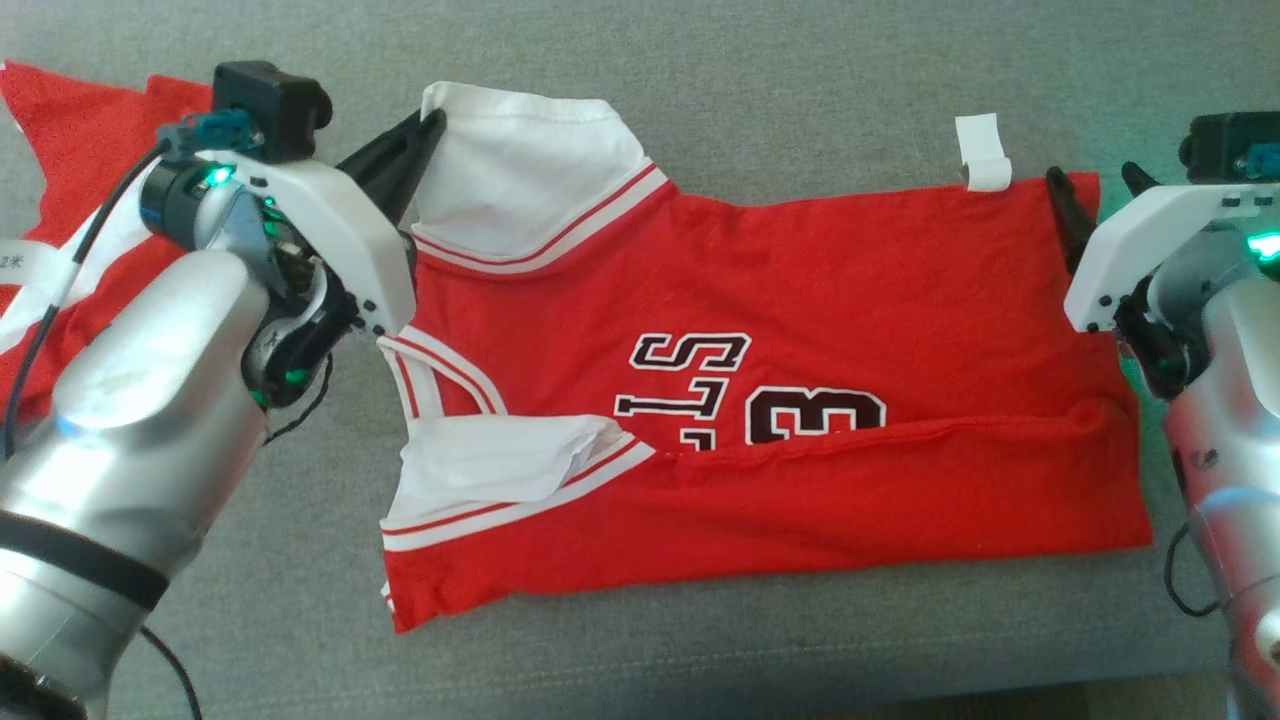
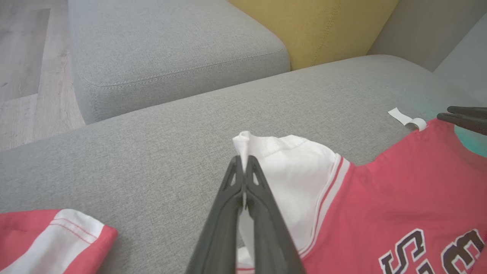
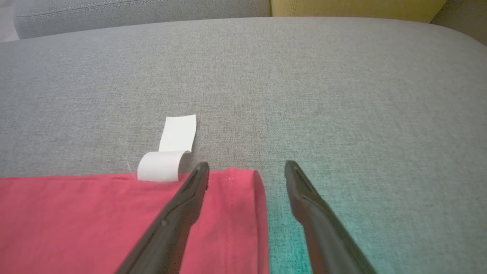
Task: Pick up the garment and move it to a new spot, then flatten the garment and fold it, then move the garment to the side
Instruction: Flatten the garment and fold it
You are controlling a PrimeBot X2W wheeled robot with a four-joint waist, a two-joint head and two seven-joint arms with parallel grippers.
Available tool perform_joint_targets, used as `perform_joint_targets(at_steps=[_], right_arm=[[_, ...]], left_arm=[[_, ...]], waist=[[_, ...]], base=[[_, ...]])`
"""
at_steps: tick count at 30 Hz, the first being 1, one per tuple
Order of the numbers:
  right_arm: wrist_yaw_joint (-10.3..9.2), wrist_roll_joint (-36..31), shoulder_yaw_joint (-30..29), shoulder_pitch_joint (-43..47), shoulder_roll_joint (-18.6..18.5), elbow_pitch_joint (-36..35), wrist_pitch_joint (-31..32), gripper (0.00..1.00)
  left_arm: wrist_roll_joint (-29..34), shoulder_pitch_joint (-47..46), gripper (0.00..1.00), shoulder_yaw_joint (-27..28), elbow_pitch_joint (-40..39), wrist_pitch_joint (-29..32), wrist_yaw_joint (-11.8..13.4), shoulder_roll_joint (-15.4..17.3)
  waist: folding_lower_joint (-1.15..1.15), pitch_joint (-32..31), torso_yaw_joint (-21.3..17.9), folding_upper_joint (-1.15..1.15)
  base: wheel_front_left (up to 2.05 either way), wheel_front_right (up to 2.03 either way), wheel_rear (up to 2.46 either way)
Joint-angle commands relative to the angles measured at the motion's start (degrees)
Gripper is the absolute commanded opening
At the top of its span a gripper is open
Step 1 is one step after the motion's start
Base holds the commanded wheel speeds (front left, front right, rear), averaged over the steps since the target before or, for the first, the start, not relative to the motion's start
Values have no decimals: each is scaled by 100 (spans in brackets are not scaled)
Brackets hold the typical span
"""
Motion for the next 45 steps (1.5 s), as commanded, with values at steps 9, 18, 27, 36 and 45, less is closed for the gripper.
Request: perform_joint_targets(at_steps=[9,18,27,36,45], right_arm=[[-5,23,253,-401,-49,335,39,100],[-5,387,291,-676,-119,425,-116,0],[-5,288,252,-1252,-157,429,-790,0],[-5,123,255,-1840,66,791,-1267,0],[-5,396,678,-1442,59,966,-1588,0]], left_arm=[[2,-252,0,220,-304,55,108,359],[15,-425,0,297,-153,-25,198,384],[162,-1047,0,511,344,-468,251,365],[381,-1798,0,453,1252,-770,88,73],[456,-1380,0,178,1581,-1108,-137,-44]], waist=[[0,140,2,0],[0,261,-27,0],[0,505,-107,0],[0,666,-189,0],[0,159,-137,0]], base=[[0,0,0],[0,0,0],[0,0,0],[0,0,0],[0,0,0]])
